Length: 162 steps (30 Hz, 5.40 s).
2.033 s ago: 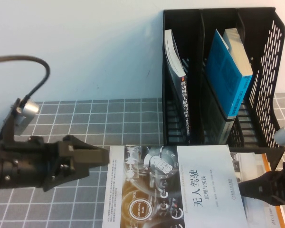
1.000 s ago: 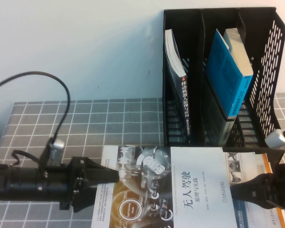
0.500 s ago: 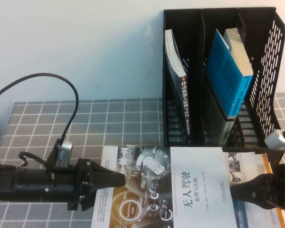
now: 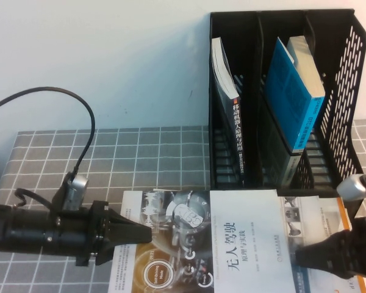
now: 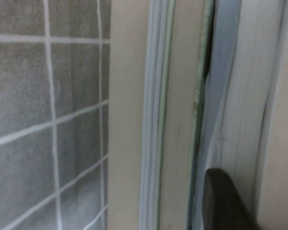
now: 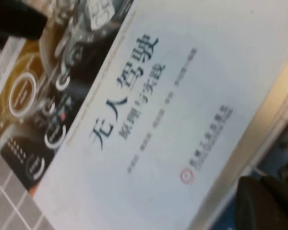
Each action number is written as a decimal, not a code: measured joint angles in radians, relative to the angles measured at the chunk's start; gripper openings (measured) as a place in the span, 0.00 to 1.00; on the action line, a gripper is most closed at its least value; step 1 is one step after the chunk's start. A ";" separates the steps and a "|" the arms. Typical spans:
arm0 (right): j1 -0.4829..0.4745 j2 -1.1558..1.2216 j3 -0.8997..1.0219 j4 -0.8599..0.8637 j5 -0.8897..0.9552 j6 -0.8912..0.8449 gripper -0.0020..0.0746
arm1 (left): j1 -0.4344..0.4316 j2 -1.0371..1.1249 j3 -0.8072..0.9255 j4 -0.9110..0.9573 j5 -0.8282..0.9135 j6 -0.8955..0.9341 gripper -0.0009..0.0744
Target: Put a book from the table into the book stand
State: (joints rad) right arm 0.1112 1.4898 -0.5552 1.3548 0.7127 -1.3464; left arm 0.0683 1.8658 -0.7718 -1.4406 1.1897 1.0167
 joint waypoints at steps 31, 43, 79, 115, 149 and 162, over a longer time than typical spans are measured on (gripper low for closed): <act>-0.045 -0.390 -0.044 -0.505 -0.103 0.388 0.02 | -0.333 -0.457 -0.543 0.203 -0.230 -0.505 0.14; -0.342 -0.507 -0.113 -0.940 -0.042 0.804 0.02 | -0.550 -0.233 -0.985 0.439 -0.494 -0.850 0.14; -0.348 -0.501 -0.113 -0.938 0.060 0.810 0.02 | -0.753 0.125 -1.440 1.276 -0.296 -1.530 0.14; -0.348 -0.501 -0.113 -0.616 0.107 0.525 0.02 | -0.754 0.222 -1.447 1.253 -0.532 -1.583 0.14; 0.029 0.100 -0.132 0.336 -0.120 -0.524 0.02 | -0.754 -0.139 -1.460 1.471 -0.163 -1.137 0.01; 0.029 0.100 -0.359 0.353 -0.314 -0.505 0.02 | -0.754 -0.157 -1.460 1.495 -0.025 -1.117 0.01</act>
State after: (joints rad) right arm 0.1397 1.5894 -0.9140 1.7080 0.3985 -1.8511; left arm -0.6854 1.7084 -2.2315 0.0543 1.1647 -0.1000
